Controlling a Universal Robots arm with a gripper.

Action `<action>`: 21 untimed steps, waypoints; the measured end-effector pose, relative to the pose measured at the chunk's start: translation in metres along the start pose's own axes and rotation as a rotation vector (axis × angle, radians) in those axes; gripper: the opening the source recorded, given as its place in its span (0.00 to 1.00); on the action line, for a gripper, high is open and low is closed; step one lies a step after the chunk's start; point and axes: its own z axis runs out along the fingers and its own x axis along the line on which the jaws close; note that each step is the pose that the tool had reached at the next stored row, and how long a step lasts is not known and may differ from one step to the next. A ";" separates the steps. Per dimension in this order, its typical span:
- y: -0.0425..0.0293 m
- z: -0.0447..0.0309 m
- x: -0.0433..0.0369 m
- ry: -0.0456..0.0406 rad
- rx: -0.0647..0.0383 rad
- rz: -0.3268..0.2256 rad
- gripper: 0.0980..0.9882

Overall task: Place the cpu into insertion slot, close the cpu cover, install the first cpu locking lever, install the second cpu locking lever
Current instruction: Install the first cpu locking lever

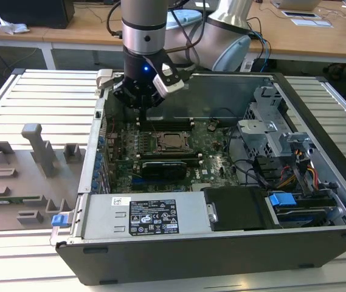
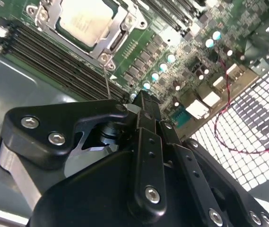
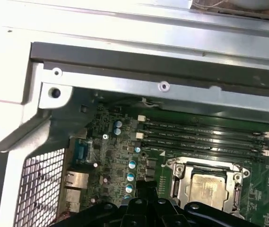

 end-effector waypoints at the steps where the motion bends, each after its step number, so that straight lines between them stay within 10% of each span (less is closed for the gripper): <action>1: 0.0025 0.0005 0.0004 -0.0001 0.000 0.001 0.01; 9: 0.0196 0.0049 -0.0029 -0.0005 0.000 0.014 0.01; 21: 0.0154 0.0053 -0.0345 -0.0007 -0.001 0.028 0.01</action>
